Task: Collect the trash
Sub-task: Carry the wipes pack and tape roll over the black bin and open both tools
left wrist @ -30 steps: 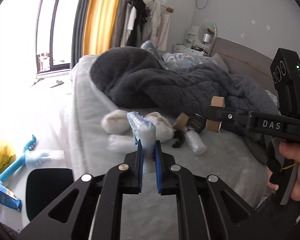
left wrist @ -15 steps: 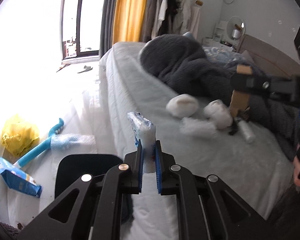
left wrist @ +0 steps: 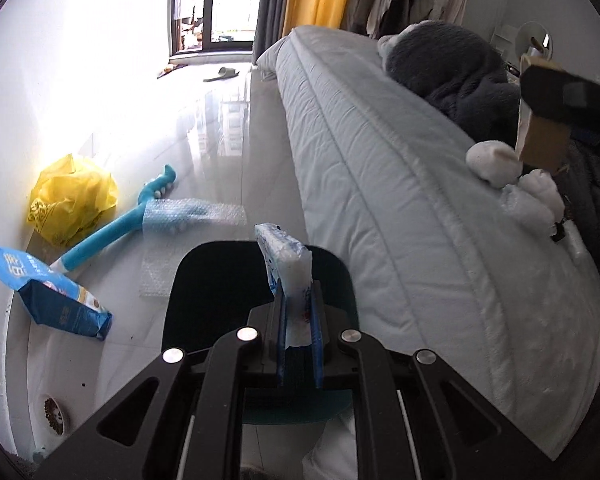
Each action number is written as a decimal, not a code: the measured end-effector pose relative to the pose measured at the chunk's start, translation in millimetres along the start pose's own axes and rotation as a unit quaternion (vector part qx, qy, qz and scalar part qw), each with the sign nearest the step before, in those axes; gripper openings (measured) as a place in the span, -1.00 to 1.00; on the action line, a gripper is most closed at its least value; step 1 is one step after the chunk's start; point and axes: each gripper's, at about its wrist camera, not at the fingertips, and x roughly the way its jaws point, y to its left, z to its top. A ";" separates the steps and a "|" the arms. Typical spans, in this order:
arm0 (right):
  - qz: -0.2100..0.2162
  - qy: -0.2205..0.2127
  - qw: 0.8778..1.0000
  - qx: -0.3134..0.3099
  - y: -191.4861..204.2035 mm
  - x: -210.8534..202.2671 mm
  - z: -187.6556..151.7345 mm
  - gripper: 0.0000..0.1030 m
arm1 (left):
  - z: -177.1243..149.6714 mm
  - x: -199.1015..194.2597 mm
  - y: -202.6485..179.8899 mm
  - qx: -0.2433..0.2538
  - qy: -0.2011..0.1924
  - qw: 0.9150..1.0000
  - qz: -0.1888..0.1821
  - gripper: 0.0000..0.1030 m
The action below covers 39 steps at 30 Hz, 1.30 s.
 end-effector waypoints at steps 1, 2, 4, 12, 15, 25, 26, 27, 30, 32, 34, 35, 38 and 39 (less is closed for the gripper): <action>0.004 0.006 1.000 -0.002 5.4 8.1 2.1 -0.07 | -3.0 4.5 7.7 -0.006 0.013 1.000 0.004 -0.77; 0.007 0.012 1.000 -0.003 10.0 15.6 3.9 -0.07 | -6.2 8.2 13.2 -0.012 0.021 1.000 0.005 -0.77; 0.013 0.024 1.000 -0.006 18.3 31.1 5.3 -0.07 | -11.7 17.2 30.3 -0.032 0.040 0.999 0.005 -0.77; 0.026 0.073 0.997 0.007 19.6 76.8 -2.8 -0.07 | -26.4 40.9 68.0 -0.071 0.095 0.993 0.010 -0.77; 0.032 0.083 0.996 0.020 17.8 85.7 -6.4 -0.07 | -29.2 42.5 73.1 -0.075 0.108 0.991 0.010 -0.75; 0.026 0.137 0.990 0.009 24.4 121.9 -27.6 -0.07 | -28.2 31.6 84.2 -0.093 0.100 0.991 0.006 0.19; 0.023 0.141 0.990 0.009 23.3 124.1 -29.4 -0.07 | -26.6 27.0 85.4 -0.095 0.091 0.991 0.006 0.24; 0.019 0.145 0.989 0.010 22.1 126.4 -31.1 -0.07 | -24.2 20.7 87.2 -0.098 0.077 0.992 0.009 0.27; 0.010 0.154 0.988 0.013 17.3 131.9 -35.4 -0.07 | -17.3 3.9 93.3 -0.109 0.036 0.993 0.013 0.32; 0.006 0.160 0.987 0.014 16.8 136.3 -37.7 -0.07 | -13.6 -5.0 97.5 -0.116 0.014 0.993 0.014 0.34; 0.002 0.169 0.986 0.011 17.7 142.1 -40.8 -0.07 | -8.5 -16.6 100.0 -0.120 -0.013 0.993 0.021 0.35; -0.001 0.174 0.985 0.008 18.9 144.9 -43.0 -0.07 | -6.5 -20.1 99.9 -0.117 -0.021 0.993 0.024 0.36; -0.006 0.191 0.982 -0.004 22.5 154.5 -49.9 -0.07 | 3.4 -35.3 98.3 -0.108 -0.052 0.993 0.024 0.49; -0.008 0.195 0.981 -0.008 23.3 156.8 -52.4 -0.07 | 5.9 -40.1 96.7 -0.104 -0.060 0.992 0.023 0.51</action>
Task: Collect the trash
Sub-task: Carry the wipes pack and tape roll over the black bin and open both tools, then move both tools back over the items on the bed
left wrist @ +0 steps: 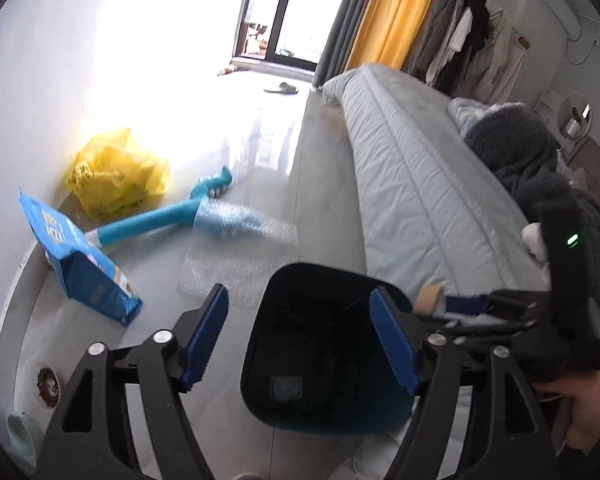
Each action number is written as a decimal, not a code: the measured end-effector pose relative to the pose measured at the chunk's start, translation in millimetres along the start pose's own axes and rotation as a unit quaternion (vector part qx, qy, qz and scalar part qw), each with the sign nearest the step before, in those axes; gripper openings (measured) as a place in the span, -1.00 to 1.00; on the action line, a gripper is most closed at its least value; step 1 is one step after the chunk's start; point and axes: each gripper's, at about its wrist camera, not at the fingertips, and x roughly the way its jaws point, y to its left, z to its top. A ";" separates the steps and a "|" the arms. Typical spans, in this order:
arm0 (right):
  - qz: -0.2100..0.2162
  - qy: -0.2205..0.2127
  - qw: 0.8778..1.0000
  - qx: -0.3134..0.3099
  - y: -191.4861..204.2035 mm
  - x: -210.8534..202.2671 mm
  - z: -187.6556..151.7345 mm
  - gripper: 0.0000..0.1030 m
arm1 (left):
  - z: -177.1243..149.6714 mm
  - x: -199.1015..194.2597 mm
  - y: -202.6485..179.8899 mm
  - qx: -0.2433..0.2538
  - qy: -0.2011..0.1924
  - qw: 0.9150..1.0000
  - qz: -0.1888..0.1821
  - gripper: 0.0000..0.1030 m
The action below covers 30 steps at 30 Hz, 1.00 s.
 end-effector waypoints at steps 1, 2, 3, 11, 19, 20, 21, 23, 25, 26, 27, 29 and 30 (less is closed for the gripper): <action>-0.004 0.005 1.000 -0.004 1.6 3.7 -1.5 -0.07 | 1.9 -3.6 -2.3 0.005 -0.006 1.000 0.001 0.51; -0.007 0.011 1.000 -0.009 3.3 7.2 -2.8 -0.07 | 3.2 -6.7 -4.3 0.010 -0.011 1.000 0.002 0.51; -0.009 0.015 1.000 -0.013 3.9 9.8 -3.9 -0.07 | 5.0 -9.4 -6.6 0.016 -0.016 1.000 0.003 0.52; -0.022 0.038 0.999 -0.028 9.9 25.8 -8.0 0.16 | 9.4 -26.9 -19.1 0.052 -0.053 0.997 0.022 0.53; -0.026 0.040 0.998 -0.033 13.5 23.6 -8.3 0.51 | 17.6 -50.5 -35.7 0.061 -0.088 0.994 0.006 0.63; -0.026 0.037 0.998 -0.034 14.5 20.8 -8.3 0.57 | 17.2 -53.3 -38.4 0.065 -0.092 0.994 0.004 0.70; -0.026 0.034 0.998 -0.035 15.1 18.6 -8.3 0.60 | 17.8 -57.5 -43.0 0.072 -0.097 0.993 0.003 0.73; -0.025 0.027 0.999 -0.037 17.7 10.9 -8.3 0.64 | 17.2 -63.1 -50.7 0.086 -0.099 0.991 0.004 0.73; -0.023 0.016 0.999 -0.045 20.2 0.8 -8.1 0.65 | 15.6 -68.6 -56.2 0.096 -0.101 0.990 0.003 0.73; -0.024 0.006 0.998 -0.050 22.5 -6.9 -8.1 0.67 | 15.6 -70.7 -58.7 0.099 -0.101 0.990 0.000 0.73; -0.024 -0.002 0.998 -0.053 23.4 -12.7 -7.8 0.67 | 15.9 -73.2 -62.0 0.101 -0.102 0.990 -0.004 0.73; -0.022 -0.022 0.998 -0.056 26.0 -27.4 -7.2 0.71 | 15.9 -76.8 -67.8 0.107 -0.102 0.989 -0.009 0.73; -0.020 -0.034 0.998 -0.057 26.4 -35.8 -7.3 0.72 | 15.1 -78.9 -71.0 0.111 -0.103 0.988 -0.014 0.73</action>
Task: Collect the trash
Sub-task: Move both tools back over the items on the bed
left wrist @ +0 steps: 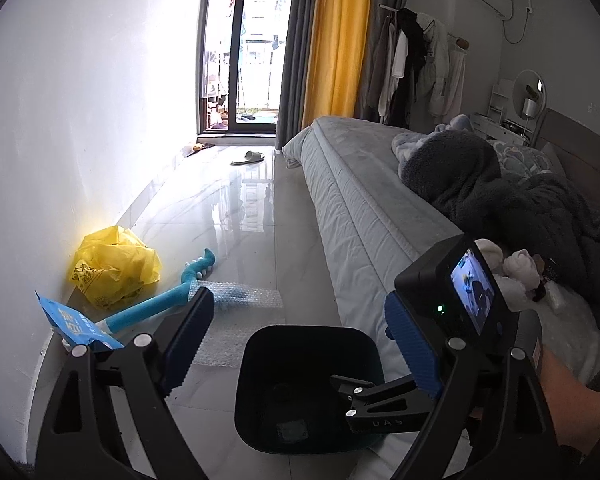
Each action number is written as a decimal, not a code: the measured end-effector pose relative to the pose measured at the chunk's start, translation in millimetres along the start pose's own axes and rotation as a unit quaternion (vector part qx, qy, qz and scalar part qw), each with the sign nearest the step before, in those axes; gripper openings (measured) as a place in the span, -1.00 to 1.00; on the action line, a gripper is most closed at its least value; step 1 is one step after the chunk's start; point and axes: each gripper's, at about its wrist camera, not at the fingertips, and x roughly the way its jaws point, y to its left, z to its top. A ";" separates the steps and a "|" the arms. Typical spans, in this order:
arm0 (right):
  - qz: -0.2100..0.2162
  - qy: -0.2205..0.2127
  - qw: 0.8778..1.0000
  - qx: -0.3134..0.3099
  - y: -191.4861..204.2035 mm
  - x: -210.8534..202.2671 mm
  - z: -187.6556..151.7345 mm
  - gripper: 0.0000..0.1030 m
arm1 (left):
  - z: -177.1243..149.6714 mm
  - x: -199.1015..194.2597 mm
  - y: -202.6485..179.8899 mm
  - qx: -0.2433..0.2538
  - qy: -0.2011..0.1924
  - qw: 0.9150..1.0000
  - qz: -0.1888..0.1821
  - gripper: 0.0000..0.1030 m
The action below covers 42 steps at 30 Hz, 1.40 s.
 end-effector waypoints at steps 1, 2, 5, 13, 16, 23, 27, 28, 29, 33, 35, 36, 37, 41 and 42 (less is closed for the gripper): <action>-0.002 -0.011 1.000 -0.001 -0.3 -8.5 0.0 0.73 | 0.0 -2.4 -3.5 0.002 -0.002 1.000 -0.009 0.73; -0.004 -0.021 1.000 -0.001 -1.2 -16.5 -0.5 0.73 | -0.2 -4.0 -7.1 0.006 -0.003 1.000 -0.016 0.74; -0.009 -0.041 0.999 0.001 -6.3 -35.7 -2.8 0.73 | 0.3 -10.0 -16.1 0.010 -0.009 0.999 -0.033 0.80; -0.029 -0.096 0.994 0.034 -42.1 -93.7 -15.8 0.74 | 9.7 -22.5 -42.6 0.036 -0.022 0.998 -0.048 0.86; -0.035 -0.114 0.991 0.052 -57.7 -113.2 -24.1 0.74 | 12.5 -21.2 -52.8 0.038 -0.024 0.997 -0.056 0.87; -0.048 -0.145 0.984 0.092 -90.6 -146.4 -44.9 0.74 | 17.8 -17.6 -78.2 0.046 -0.025 0.995 -0.080 0.87; -0.050 -0.151 0.981 0.106 -105.0 -156.5 -55.5 0.74 | 18.1 -14.4 -88.5 0.038 -0.024 0.995 -0.089 0.87; -0.051 -0.152 0.981 0.107 -105.4 -157.1 -58.0 0.74 | 18.7 -13.9 -89.7 0.032 -0.025 0.995 -0.096 0.87; -0.052 -0.152 0.981 0.108 -105.2 -157.9 -59.2 0.74 | 19.0 -13.3 -89.6 0.026 -0.024 0.994 -0.103 0.87; -0.055 -0.158 0.979 0.113 -114.4 -167.0 -70.8 0.74 | 24.0 -9.9 -96.5 0.017 -0.024 0.993 -0.114 0.88; -0.057 -0.161 0.978 0.117 -118.7 -169.8 -75.2 0.74 | 25.3 -8.7 -101.2 0.013 -0.025 0.992 -0.122 0.89; -0.058 -0.162 0.978 0.120 -121.6 -172.2 -78.1 0.74 | 27.2 -6.4 -103.8 0.012 -0.023 0.992 -0.127 0.89; -0.060 -0.164 0.977 0.123 -124.9 -174.4 -81.4 0.74 | 28.8 -3.9 -106.8 0.013 -0.021 0.991 -0.129 0.90; -0.071 -0.168 0.974 0.132 -137.7 -183.3 -95.0 0.74 | 33.0 4.3 -117.9 0.023 -0.020 0.990 -0.137 0.90; -0.074 -0.168 0.974 0.134 -140.8 -184.3 -96.6 0.74 | 35.0 7.6 -122.0 0.027 -0.020 0.990 -0.139 0.90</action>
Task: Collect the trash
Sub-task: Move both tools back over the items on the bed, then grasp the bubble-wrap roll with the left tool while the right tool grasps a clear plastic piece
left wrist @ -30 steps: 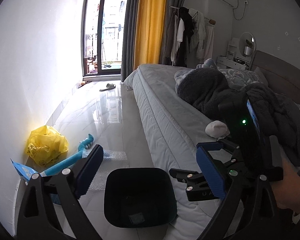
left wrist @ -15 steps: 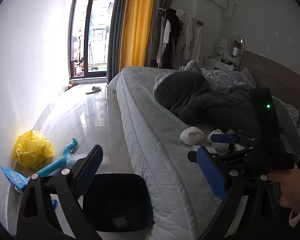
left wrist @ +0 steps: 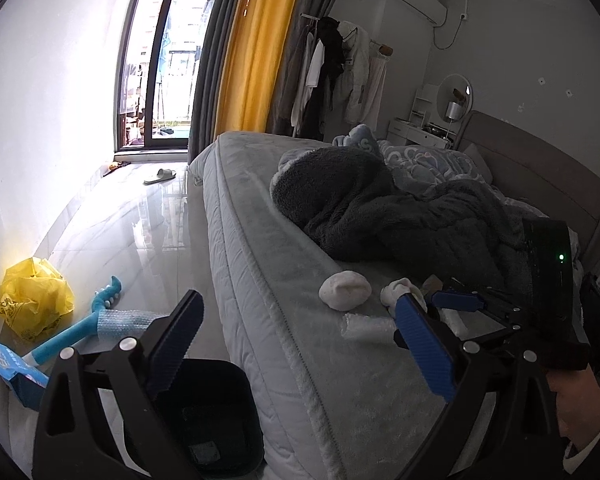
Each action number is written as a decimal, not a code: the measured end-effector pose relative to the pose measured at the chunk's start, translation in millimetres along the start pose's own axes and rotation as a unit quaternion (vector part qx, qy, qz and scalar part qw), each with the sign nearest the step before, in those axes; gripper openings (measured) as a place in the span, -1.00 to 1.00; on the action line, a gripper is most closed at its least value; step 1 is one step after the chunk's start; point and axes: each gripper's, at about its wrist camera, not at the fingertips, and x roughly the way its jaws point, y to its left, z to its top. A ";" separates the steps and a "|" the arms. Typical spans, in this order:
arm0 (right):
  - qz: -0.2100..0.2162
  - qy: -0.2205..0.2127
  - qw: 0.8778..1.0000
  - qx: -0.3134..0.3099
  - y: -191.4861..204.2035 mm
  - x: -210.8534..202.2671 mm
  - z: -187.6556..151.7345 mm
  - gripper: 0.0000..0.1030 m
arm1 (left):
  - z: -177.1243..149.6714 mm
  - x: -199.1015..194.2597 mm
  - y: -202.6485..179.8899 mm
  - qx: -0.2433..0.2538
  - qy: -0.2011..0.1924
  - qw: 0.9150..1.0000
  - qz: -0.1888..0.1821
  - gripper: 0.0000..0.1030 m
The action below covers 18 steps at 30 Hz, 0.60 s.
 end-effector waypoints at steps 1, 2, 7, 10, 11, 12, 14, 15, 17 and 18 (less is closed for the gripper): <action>-0.003 -0.001 1.000 0.002 -4.1 -1.1 -1.3 0.74 | 1.7 3.1 -1.7 0.004 0.000 1.000 0.000 0.90; -0.005 -0.001 1.000 0.005 -8.9 -2.9 -3.0 0.74 | 3.3 7.6 -4.6 0.009 0.001 1.000 -0.001 0.90; -0.020 -0.002 0.999 0.024 -33.1 -9.6 -12.2 0.74 | 7.1 32.2 -17.5 0.032 0.016 0.999 -0.008 0.90; -0.029 -0.004 0.999 0.034 -46.6 -12.2 -17.6 0.74 | 7.4 45.8 -23.3 0.037 0.025 0.999 -0.015 0.91; -0.035 -0.004 0.999 0.037 -52.0 -12.4 -20.9 0.76 | 7.0 51.5 -25.2 0.038 0.032 0.999 -0.022 0.92; -0.039 -0.002 0.998 0.041 -56.1 -11.4 -23.0 0.76 | 5.8 55.2 -26.1 0.038 0.036 0.998 -0.024 0.92; -0.042 0.001 0.998 0.053 -68.2 -10.0 -27.6 0.76 | 3.6 64.1 -29.1 0.037 0.042 0.998 -0.022 0.92; -0.046 0.000 0.997 0.056 -72.9 -10.3 -30.5 0.76 | 2.4 67.9 -29.0 0.035 0.045 0.998 -0.020 0.93; -0.057 0.002 0.997 0.061 -81.1 -10.4 -35.5 0.76 | -0.8 77.8 -29.1 0.032 0.056 0.998 -0.018 0.93; -0.060 0.003 0.996 0.063 -84.9 -10.6 -37.9 0.76 | -2.8 83.0 -30.0 0.033 0.062 0.997 -0.021 0.93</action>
